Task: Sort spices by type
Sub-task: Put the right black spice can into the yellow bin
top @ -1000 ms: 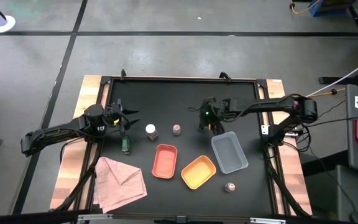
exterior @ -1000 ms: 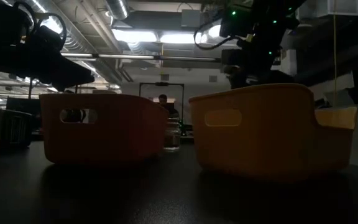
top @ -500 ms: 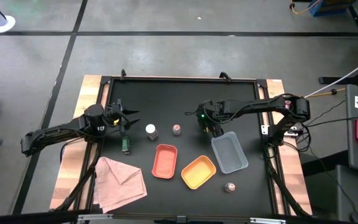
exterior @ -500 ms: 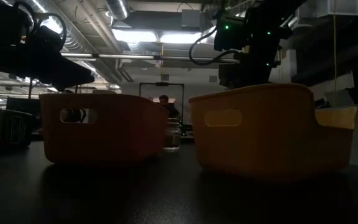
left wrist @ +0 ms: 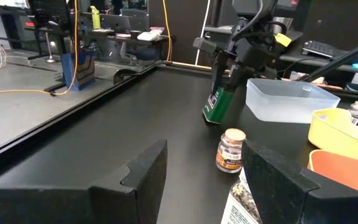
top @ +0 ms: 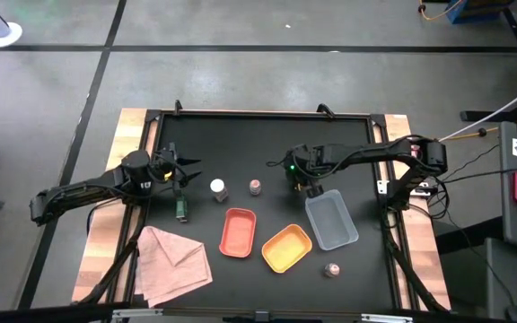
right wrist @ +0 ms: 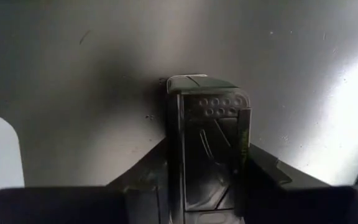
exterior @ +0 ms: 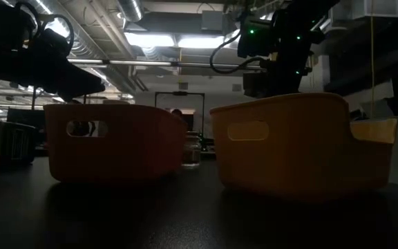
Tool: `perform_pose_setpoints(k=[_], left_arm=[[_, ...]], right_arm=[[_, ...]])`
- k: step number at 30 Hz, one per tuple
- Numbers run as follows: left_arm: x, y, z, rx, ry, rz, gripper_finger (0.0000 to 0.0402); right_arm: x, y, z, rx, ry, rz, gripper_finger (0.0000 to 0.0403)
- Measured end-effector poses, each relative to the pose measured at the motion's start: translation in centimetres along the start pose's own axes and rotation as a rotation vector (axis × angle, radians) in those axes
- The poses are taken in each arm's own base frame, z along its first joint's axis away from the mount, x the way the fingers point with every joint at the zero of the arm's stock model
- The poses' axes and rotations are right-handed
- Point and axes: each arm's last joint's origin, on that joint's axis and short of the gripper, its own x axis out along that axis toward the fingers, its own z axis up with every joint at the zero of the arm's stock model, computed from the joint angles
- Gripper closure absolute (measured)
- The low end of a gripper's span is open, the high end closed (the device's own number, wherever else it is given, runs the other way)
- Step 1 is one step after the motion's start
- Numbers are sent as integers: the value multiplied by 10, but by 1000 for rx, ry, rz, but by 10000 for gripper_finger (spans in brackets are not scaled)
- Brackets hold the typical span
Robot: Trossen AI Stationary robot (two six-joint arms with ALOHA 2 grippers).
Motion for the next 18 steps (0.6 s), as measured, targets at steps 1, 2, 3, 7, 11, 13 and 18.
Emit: perform_pose_setpoints(k=[1,2,3,7,11,13,18], left_arm=[[0,0,0,0,0,0,205],[0,0,0,0,0,0,205],[0,0,0,0,0,0,205],[0,0,0,0,0,0,205],[0,0,0,0,0,0,205],[0,0,0,0,0,0,205],[0,0,0,0,0,0,205]], right_arm=[[-2,-1,0,-2,10,7,274],[-6,-2,2,-4,13,10,274],[-10,-4,4,-3,11,8,274],[-32,-13,12,38,7,32,265],[-57,-20,23,108,-63,123,272],[-69,-21,29,155,-110,183,272],[-89,-7,42,252,-168,358,271]])
